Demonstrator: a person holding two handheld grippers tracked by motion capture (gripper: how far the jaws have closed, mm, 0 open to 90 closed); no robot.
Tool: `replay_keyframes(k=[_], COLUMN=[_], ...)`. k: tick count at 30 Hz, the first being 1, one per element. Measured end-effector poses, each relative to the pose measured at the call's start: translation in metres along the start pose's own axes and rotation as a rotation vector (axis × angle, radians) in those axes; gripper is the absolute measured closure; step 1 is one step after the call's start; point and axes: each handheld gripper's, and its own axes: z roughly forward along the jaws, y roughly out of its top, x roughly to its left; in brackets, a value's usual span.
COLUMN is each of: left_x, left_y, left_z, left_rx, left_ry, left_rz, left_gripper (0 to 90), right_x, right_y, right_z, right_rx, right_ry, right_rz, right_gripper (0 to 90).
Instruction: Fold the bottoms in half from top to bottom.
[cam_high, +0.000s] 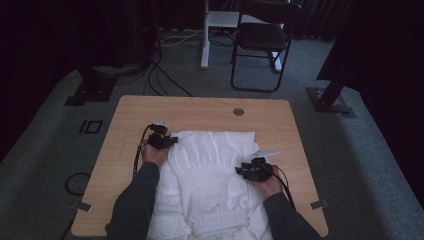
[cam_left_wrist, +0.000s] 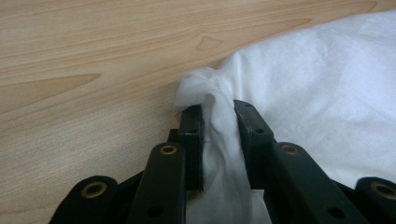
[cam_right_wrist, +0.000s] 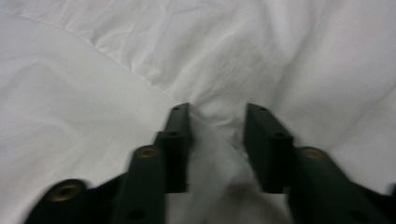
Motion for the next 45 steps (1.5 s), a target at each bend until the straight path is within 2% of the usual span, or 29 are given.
replay_keyframes(k=[3,6,8,10,13,17,19,22,25,29,30,31,34,36,37,39,40,43,45], left_x=[0.001,0.001,0.001,0.001,0.002,0.002,0.002,0.003,0.003,0.003,0.003,0.003,0.002,0.003,0.005,0.008,0.011,0.018,0.019], left_y=[0.0,-0.001,-0.001,-0.001,-0.001,-0.002,-0.002,-0.002,-0.002,-0.002,-0.002,-0.002,-0.002,-0.002,-0.001,0.002,0.005,0.018,0.026], left_z=[0.0,0.0,0.0,0.0,0.0,0.0,0.0,0.0,0.0,0.0,0.0,0.0,0.0,-0.001,-0.003,-0.009,-0.015,-0.034,-0.046], left_rx=[-0.003,-0.005,-0.007,-0.008,-0.009,-0.013,-0.013,-0.014,-0.014,-0.014,-0.014,-0.014,-0.013,-0.011,-0.012,-0.033,-0.055,-0.149,-0.193], left_ry=[-0.005,-0.008,-0.007,-0.009,-0.013,-0.015,-0.015,-0.019,-0.019,-0.02,-0.019,-0.018,-0.015,-0.023,-0.033,-0.042,-0.062,-0.129,-0.145], left_rz=[-0.003,-0.005,-0.007,-0.008,-0.007,-0.008,-0.006,-0.008,-0.009,-0.01,-0.014,-0.014,-0.024,-0.046,-0.07,-0.092,-0.111,-0.165,-0.173], left_gripper=[75.5,75.4,75.4,75.4,75.3,75.3,75.2,75.2,75.2,75.2,75.2,75.3,75.6,77.7,80.1,82.0,82.3,82.6,82.6], right_x=[-0.007,-0.022,-0.038,-0.055,-0.075,-0.093,-0.099,-0.1,-0.1,-0.097,-0.095,-0.092,-0.088,-0.091,-0.092,-0.096,-0.096,-0.097,-0.096], right_y=[0.015,0.037,0.05,0.061,0.072,0.077,0.076,0.074,0.074,0.076,0.076,0.076,0.076,0.076,0.076,0.08,0.082,0.095,0.103], right_z=[-0.009,-0.019,-0.02,-0.018,-0.008,0.011,0.021,0.032,0.039,0.043,0.044,0.045,0.045,0.042,0.04,0.031,0.028,0.013,0.003], right_rx=[-0.041,-0.097,-0.116,-0.131,-0.128,-0.086,-0.061,-0.031,-0.001,0.003,0.011,0.018,0.04,0.027,0.015,-0.025,-0.039,-0.09,-0.144], right_ry=[-0.038,-0.1,-0.139,-0.147,-0.166,-0.198,-0.193,-0.182,-0.186,-0.189,-0.189,-0.138,-0.13,-0.126,-0.119,-0.1,-0.093,-0.092,-0.083], right_rz=[-0.009,0.011,0.063,0.124,0.178,0.211,0.224,0.217,0.212,0.192,0.184,0.184,0.185,0.2,0.21,0.223,0.226,0.194,0.185], right_gripper=[66.5,58.0,51.5,43.5,35.6,28.7,28.2,28.4,30.9,36.8,44.0,63.1,80.9,84.0,84.5,85.0,85.1,85.2,85.1])
